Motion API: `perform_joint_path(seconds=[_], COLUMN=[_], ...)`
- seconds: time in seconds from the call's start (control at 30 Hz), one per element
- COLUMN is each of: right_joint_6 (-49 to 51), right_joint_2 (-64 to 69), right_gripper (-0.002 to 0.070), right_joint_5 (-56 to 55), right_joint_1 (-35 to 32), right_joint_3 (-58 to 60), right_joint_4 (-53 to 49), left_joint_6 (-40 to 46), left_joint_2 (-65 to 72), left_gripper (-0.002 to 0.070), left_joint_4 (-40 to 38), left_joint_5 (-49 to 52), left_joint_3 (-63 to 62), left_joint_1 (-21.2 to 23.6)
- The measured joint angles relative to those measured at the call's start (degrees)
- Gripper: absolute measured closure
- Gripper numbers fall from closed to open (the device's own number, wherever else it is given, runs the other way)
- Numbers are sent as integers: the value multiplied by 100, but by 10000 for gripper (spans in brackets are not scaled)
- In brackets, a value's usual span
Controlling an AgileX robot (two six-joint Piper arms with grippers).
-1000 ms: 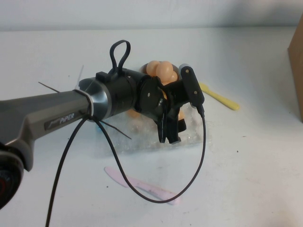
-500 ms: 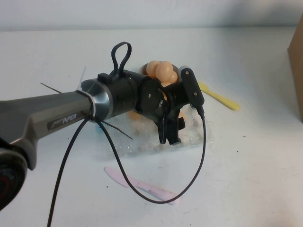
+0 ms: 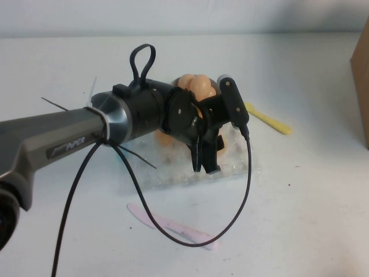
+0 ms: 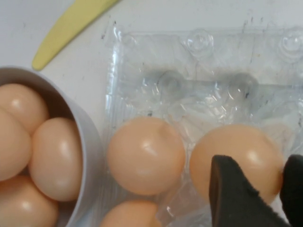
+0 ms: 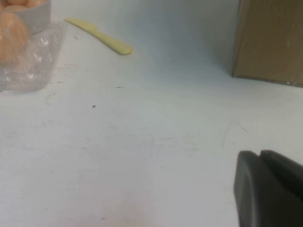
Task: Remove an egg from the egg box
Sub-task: Pick up the egg from the plastic box
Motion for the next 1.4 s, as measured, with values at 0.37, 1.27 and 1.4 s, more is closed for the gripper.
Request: perform_joint_path(seconds=[0.37,1.27,1.4], right_joint_6=[0,0,0], right_joint_2=[0,0,0], right_gripper=[693,693,693], right_joint_5=[0,0,0], right_joint_1=[0,0,0], right_joint_3=[0,0,0], right_joint_4=[0,0,0], left_joint_6=[-304,-150,-150], left_joint_2=[-460,34,93], left_gripper=[508,254,258], left_joint_4=[0,72,72], left_joint_5=[48,108,56], left_joint_3=[0,0,0], left_joint_1=[0,0,0])
